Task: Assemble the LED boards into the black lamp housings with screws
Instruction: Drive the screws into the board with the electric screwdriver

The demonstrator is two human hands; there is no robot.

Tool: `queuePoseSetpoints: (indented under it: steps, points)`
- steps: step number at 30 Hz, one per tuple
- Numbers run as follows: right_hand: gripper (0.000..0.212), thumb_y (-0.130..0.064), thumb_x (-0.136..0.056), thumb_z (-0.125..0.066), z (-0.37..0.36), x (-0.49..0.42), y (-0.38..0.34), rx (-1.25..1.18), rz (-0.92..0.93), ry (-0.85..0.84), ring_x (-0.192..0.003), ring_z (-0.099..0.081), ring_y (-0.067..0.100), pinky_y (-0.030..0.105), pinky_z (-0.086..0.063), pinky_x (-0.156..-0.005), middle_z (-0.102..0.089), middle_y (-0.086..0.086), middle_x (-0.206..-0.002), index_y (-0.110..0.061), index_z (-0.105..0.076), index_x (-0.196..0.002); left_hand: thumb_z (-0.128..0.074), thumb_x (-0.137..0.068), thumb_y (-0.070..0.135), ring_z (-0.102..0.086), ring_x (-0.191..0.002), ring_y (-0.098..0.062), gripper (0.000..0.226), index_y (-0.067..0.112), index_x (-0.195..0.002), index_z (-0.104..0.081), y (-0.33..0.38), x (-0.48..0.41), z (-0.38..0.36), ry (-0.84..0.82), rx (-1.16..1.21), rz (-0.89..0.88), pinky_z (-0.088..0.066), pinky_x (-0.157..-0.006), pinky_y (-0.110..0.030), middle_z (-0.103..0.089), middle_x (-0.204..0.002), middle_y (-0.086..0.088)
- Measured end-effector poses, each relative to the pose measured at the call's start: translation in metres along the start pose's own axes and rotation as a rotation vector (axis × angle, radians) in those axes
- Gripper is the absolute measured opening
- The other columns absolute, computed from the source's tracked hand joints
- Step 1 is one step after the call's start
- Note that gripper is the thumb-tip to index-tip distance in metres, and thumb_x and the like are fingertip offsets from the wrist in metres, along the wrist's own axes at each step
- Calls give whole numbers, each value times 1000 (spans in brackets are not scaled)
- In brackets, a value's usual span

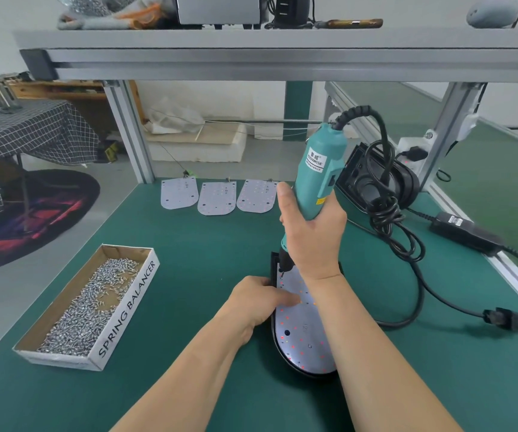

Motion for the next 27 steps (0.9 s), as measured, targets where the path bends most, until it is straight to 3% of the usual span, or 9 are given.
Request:
queuePoseSetpoints:
  steps: [9, 15, 20, 24, 27]
  points:
    - [43, -49, -80, -70, 2, 2, 9, -16, -49, 38, -57, -53, 41, 53, -48, -55, -55, 16, -60, -12, -49, -72, -83, -73, 13, -75, -90, -22, 14, 14, -86, -79, -2, -1, 2, 41, 12, -3, -58, -94, -41, -79, -87, 1]
    - [51, -50, -81, -69, -2, 5, 11, -15, -61, 26, -54, -51, 38, 49, -47, -51, -55, 18, -58, -3, -51, -73, -84, -73, 13, -75, -92, -24, 17, 10, -89, -79, -2, 1, 3, 59, 11, -3, -58, -93, -41, -79, -89, -1]
    - [42, -52, -81, -69, 6, 8, 2, 12, -71, 32, -61, -60, 33, 48, -54, -63, -61, 9, -62, -13, -56, -78, -82, -76, 12, -75, -90, -20, 16, 13, -91, -79, 0, 2, 1, 8, 15, -4, -58, -91, -36, -79, -88, 2]
    - [26, -45, -83, -71, 44, -10, 2, -138, -130, 173, -54, -58, 14, 28, -51, -56, -60, -5, -58, -24, -57, -81, -81, -76, 12, -76, -88, -19, 17, 12, -93, -79, 1, 2, 2, -3, 4, -14, -59, -85, -30, -79, -88, 2]
    - [30, -50, -82, -71, 82, -23, 16, -20, -201, 227, -51, -58, 12, 24, -48, -53, -59, -6, -59, -25, -56, -84, -79, -78, 12, -76, -80, -17, 16, 9, -93, -78, -1, 3, 2, -2, -4, -9, -58, -72, -24, -79, -84, 0]
Point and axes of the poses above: each hand's wrist, its own x-axis away from the middle knuckle, its own z-axis out of the back of the hand, y = z × x, the point moved 10 cm from there along -x, towards the middle knuckle
